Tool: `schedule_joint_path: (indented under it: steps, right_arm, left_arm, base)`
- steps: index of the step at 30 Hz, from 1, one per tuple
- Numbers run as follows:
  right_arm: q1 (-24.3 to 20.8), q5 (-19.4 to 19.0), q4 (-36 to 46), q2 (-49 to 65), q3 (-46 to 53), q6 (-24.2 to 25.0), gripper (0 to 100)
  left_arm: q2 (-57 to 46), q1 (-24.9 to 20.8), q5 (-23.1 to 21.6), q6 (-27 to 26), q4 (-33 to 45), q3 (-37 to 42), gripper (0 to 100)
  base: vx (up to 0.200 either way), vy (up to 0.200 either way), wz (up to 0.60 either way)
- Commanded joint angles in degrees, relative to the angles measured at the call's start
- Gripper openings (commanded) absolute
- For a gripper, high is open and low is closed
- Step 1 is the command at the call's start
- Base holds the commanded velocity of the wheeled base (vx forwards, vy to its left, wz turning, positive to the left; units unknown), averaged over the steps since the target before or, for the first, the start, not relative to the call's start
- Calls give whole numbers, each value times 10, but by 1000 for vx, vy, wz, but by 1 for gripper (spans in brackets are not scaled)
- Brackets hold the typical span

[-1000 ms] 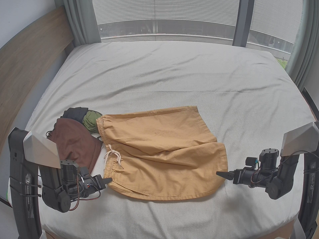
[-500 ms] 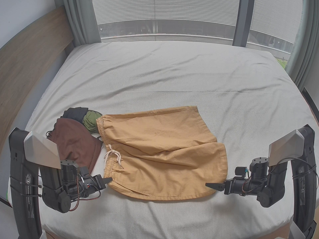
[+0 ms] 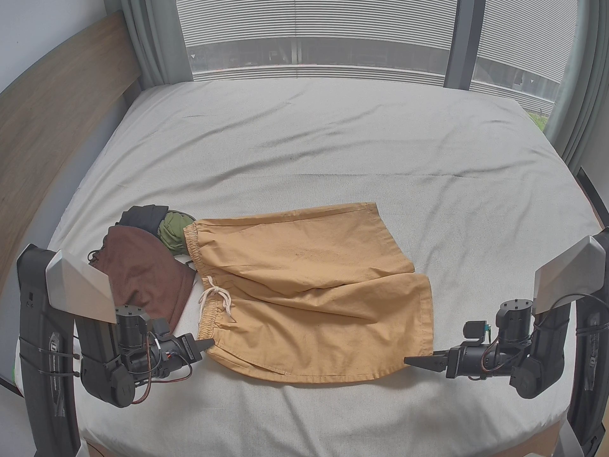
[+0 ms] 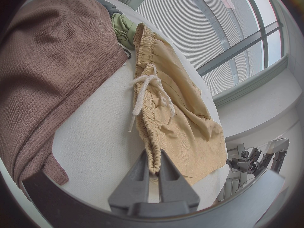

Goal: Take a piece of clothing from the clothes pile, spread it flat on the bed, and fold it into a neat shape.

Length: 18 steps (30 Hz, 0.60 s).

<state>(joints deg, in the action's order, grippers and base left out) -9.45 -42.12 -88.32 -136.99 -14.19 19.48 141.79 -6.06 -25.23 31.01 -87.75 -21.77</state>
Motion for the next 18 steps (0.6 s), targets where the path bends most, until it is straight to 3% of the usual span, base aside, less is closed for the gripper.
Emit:
schedule_joint_path:
  steps: [1, 18]
  right_arm:
    - [23, -2, 0, 28, 18, 0, 100]
    - [35, -12, 0, -6, 5, 2, 100]
  left_arm:
    - [1, 0, 0, 0, -1, 0, 0]
    - [2, -1, -2, 0, -3, 0, 0]
  base:
    - [0, 0, 0]
    - [0, 0, 0]
